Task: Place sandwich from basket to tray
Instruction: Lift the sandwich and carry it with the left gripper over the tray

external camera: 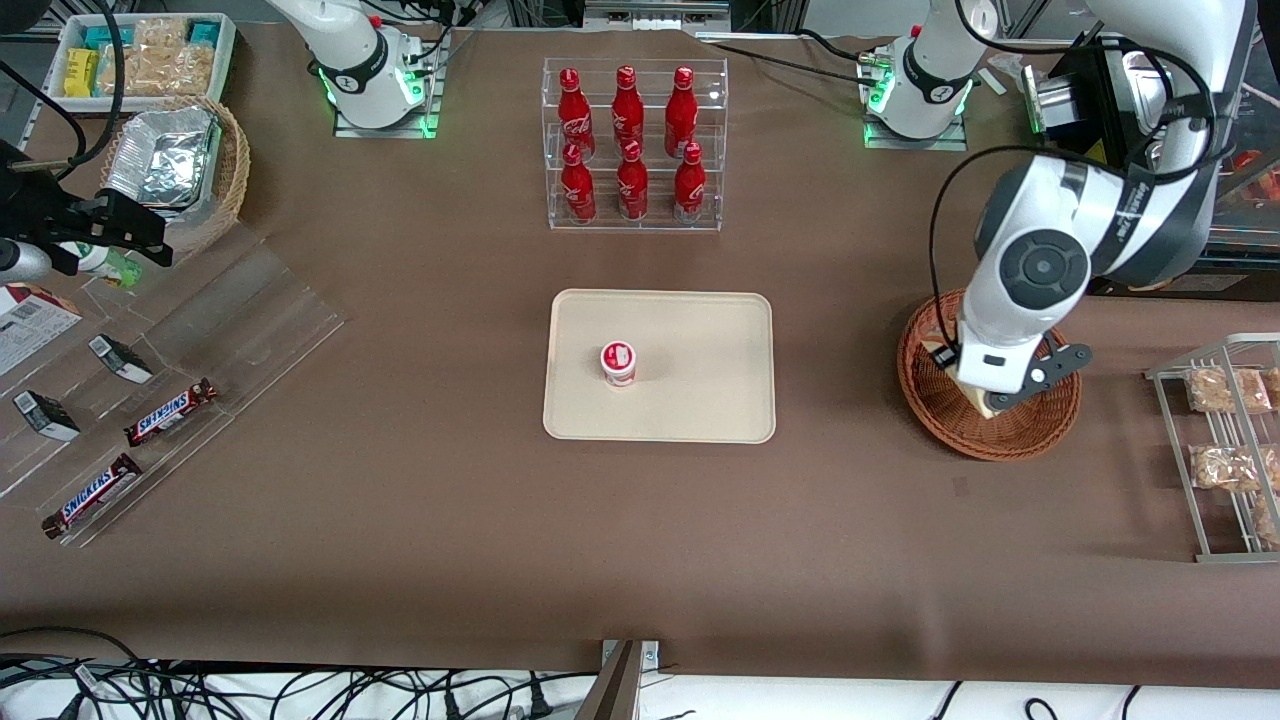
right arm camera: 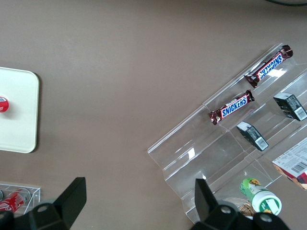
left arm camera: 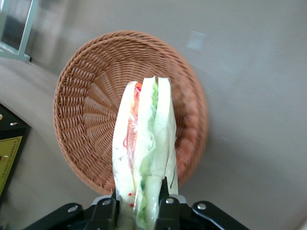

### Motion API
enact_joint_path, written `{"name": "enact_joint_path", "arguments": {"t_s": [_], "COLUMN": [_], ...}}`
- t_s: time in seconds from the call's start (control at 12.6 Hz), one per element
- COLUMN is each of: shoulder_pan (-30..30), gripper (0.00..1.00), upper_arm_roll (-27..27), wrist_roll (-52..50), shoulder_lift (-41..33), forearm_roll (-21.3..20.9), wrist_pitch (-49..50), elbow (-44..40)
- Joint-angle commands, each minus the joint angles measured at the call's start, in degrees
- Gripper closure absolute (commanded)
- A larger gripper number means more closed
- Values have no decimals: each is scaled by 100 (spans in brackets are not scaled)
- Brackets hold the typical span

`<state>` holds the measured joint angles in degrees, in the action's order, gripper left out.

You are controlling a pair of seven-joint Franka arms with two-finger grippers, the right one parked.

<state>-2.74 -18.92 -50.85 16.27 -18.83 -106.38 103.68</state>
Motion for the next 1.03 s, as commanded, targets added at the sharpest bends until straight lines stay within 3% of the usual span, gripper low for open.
{"name": "enact_joint_path", "arguments": {"t_s": [0.0,0.24,0.63,0.95], "shoulder_pan": [1,185,1134,1495], "gripper": [71,68,64,64], "upper_arm_roll": [-557,-1094,-1105,-1114], "wrist_roll": [495,479,444,129], "shoulder_lift": [51,173,639,1060], "forearm_roll": [343,556,460,-48], "wrist_pitch": [574,531,4,-390], "elbow": [-646,-814,-806,-788]}}
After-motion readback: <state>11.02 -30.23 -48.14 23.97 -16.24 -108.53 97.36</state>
